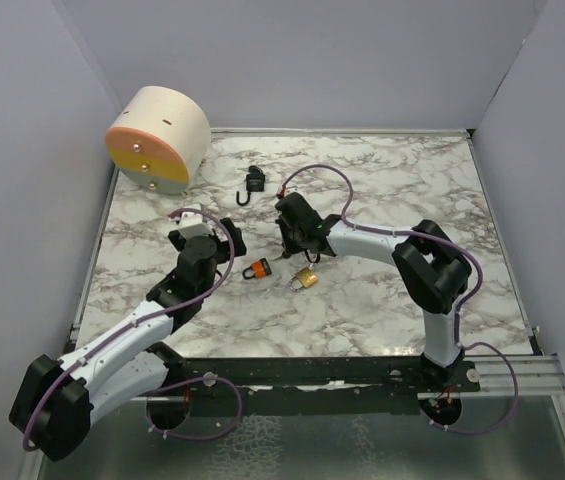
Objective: Unlock with the key
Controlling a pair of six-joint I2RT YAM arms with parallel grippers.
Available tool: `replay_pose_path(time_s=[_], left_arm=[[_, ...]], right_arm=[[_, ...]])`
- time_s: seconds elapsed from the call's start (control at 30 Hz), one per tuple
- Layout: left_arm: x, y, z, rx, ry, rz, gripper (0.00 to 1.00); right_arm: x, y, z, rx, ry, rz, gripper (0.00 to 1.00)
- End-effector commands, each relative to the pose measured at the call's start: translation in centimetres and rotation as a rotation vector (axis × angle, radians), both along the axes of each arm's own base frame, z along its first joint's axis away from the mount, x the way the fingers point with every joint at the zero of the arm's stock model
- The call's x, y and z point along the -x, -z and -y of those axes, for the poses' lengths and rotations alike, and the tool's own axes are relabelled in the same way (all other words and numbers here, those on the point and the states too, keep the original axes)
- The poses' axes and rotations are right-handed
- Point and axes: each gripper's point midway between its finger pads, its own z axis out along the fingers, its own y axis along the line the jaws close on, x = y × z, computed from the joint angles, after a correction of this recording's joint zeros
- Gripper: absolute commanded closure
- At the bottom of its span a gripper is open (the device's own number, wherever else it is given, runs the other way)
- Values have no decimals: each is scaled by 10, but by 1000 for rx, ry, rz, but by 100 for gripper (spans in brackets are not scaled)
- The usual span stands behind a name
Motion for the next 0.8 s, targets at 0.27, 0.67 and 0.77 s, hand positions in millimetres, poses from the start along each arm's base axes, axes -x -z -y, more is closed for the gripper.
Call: replay_pose_path(time_s=[0.27,0.67,0.77], left_arm=[[-12,-2,49,36,229,45,3],[-23,-11,104,113,460,152,12],[-24,-15,124,124,554,196,18]], right_arm=[[-13,-98,-2,-194,38,174,99],[-9,-171,22,-308,66,276,99],[-6,-186,30,-333,83,299,99]])
